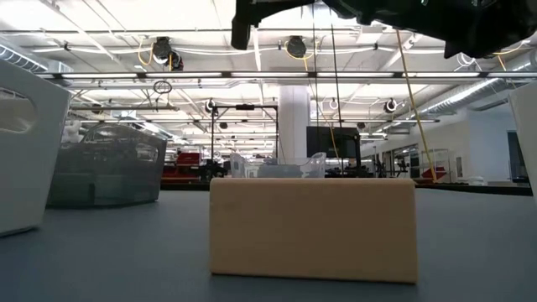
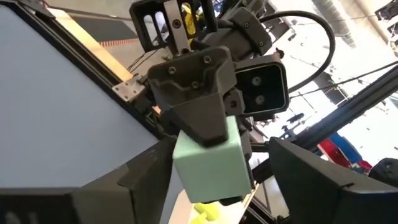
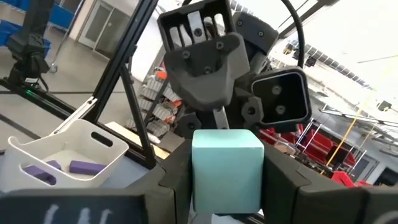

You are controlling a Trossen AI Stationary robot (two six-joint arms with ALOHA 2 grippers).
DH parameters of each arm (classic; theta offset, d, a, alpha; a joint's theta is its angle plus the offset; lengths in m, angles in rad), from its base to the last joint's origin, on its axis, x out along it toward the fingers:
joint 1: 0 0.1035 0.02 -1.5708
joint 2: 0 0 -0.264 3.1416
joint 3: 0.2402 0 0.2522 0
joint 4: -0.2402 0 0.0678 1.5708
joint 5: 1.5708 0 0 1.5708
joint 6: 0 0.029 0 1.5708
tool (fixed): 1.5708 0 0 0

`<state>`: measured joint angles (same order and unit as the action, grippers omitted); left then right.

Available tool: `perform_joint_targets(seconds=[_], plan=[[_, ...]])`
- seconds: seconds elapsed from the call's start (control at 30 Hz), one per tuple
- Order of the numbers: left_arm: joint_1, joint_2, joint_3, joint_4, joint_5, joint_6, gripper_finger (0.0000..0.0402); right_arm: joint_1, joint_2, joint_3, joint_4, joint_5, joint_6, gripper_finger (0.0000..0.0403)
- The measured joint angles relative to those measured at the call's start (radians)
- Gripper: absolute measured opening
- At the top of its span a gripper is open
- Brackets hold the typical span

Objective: Sort & place blocks by color
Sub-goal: Put the blue blocks into the black bin

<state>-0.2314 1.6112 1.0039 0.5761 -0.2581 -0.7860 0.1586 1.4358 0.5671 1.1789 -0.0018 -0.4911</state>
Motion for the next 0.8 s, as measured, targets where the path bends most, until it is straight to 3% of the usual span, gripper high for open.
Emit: perform_joint_targets(seconds=[0.27,0.57,0.8], plan=[[0.001,0.0,0.0,-0.021,-0.001,-0.021,0.0144,0.0,0.003,0.0,0.006,0.001,-0.026,0.0125],[0.001,0.0,0.0,-0.027,-0.001,0.006,0.0138,0.0,0.003,0.0,-0.016,0.015,-0.036,0.0193],[0.003,0.0,0.0,-0.025,-0.011,0.036,0.0147,0.032,-0.077,0.0,-0.2,0.279,0.045,0.0256]])
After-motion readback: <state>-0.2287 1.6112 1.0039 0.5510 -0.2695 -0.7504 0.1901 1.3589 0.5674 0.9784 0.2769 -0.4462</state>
